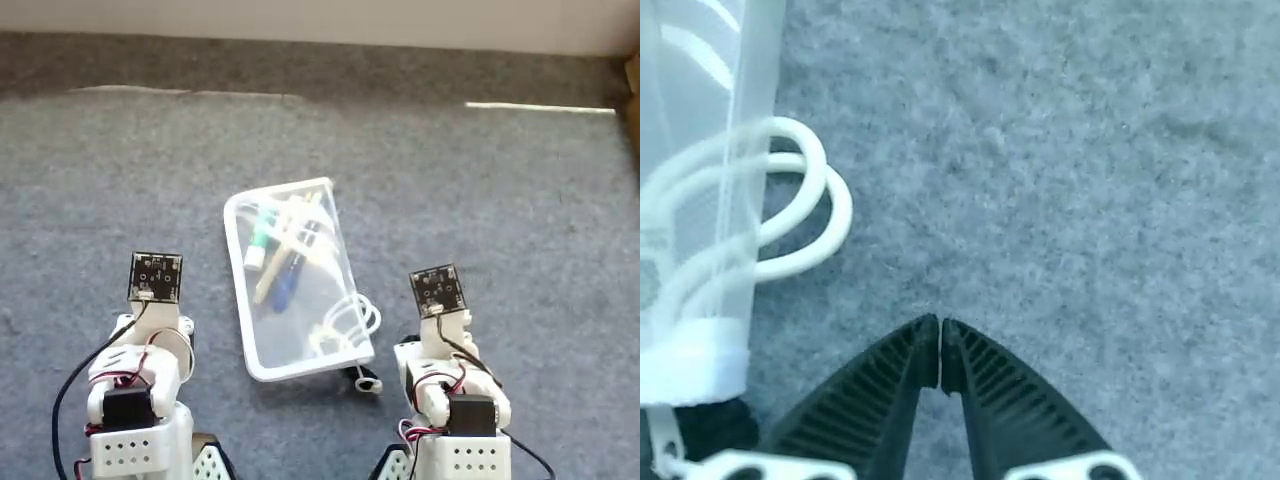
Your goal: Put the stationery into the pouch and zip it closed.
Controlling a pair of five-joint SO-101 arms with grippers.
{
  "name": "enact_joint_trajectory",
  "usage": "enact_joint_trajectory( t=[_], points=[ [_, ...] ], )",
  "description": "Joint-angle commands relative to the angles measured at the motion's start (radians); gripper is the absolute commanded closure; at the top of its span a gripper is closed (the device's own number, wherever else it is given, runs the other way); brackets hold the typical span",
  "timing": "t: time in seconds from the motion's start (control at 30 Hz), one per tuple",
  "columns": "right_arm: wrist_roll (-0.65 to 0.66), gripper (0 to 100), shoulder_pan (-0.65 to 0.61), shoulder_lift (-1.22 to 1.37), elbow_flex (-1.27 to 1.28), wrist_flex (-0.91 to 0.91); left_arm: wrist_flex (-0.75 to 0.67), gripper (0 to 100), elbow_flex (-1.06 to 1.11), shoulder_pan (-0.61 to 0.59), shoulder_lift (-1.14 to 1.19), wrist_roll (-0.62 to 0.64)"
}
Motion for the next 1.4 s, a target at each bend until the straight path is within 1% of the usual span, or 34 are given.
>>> enact_joint_trajectory(
  t=[0.0, 0.1, 0.13, 0.23, 0.27, 0.3, 1.37],
  points=[
    [0.005, 98.8, 0.012, -0.008, 0.107, 0.008, -0.008, 99, 0.022, -0.005, -0.010, -0.008],
    [-0.006, 99.0, 0.012, -0.008, 0.110, 0.007, 0.054, 99, 0.022, -0.005, -0.010, -0.006],
    [-0.048, 99.0, 0.012, -0.008, 0.110, 0.005, 0.078, 99, 0.022, -0.005, -0.010, -0.006],
    [-0.267, 99.0, 0.012, -0.010, 0.110, 0.001, 0.147, 99, 0.022, -0.005, -0.010, -0.003],
    [-0.319, 99.0, 0.010, -0.010, 0.110, 0.001, 0.163, 99, 0.022, -0.005, -0.010, -0.003],
    [-0.336, 99.0, 0.010, -0.010, 0.110, 0.001, 0.166, 99, 0.022, -0.008, -0.010, -0.003],
    [-0.328, 99.0, 0.012, -0.010, 0.110, 0.001, 0.166, 99, 0.022, -0.010, -0.010, -0.003]
  ],
)
